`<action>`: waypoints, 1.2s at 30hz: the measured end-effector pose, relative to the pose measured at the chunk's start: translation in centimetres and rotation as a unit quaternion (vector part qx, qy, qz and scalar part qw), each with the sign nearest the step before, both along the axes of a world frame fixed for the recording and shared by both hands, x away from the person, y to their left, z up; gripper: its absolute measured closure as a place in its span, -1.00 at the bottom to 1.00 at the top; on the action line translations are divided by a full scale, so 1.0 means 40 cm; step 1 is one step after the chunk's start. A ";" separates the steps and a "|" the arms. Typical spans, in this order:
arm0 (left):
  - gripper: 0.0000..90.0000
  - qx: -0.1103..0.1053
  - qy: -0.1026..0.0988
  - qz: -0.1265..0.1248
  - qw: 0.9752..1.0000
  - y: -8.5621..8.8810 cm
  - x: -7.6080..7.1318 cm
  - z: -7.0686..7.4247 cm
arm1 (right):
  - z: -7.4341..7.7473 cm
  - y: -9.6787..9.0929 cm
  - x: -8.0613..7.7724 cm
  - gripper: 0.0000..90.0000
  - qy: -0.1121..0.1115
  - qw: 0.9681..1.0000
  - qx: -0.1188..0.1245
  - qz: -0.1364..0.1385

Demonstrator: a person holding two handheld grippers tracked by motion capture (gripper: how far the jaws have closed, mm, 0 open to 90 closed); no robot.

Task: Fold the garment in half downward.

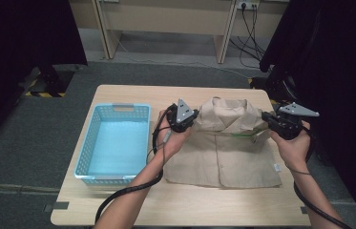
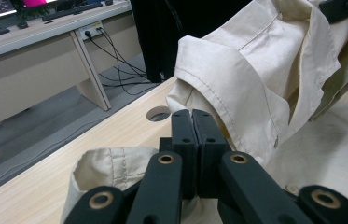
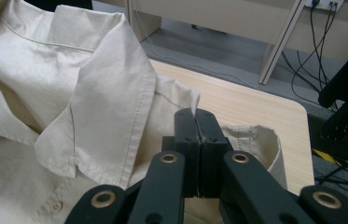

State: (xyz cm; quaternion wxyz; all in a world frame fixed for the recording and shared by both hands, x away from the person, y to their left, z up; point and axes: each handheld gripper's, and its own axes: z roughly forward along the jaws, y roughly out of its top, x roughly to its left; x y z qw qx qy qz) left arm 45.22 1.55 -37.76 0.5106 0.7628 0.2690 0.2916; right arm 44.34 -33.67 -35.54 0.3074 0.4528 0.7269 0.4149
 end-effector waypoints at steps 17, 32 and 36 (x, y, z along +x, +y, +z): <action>0.96 0.002 -0.012 -0.018 1.000 0.002 -0.066 -0.016 | -0.022 -0.007 -0.054 0.99 -0.004 1.000 0.007 0.005; 0.96 0.004 -0.011 -0.034 0.999 0.003 -0.120 -0.053 | -0.053 -0.012 -0.108 0.99 0.003 1.000 0.006 0.016; 0.96 0.010 -0.008 -0.040 0.999 0.001 -0.137 -0.066 | -0.061 -0.015 -0.117 0.99 0.006 1.000 0.006 0.017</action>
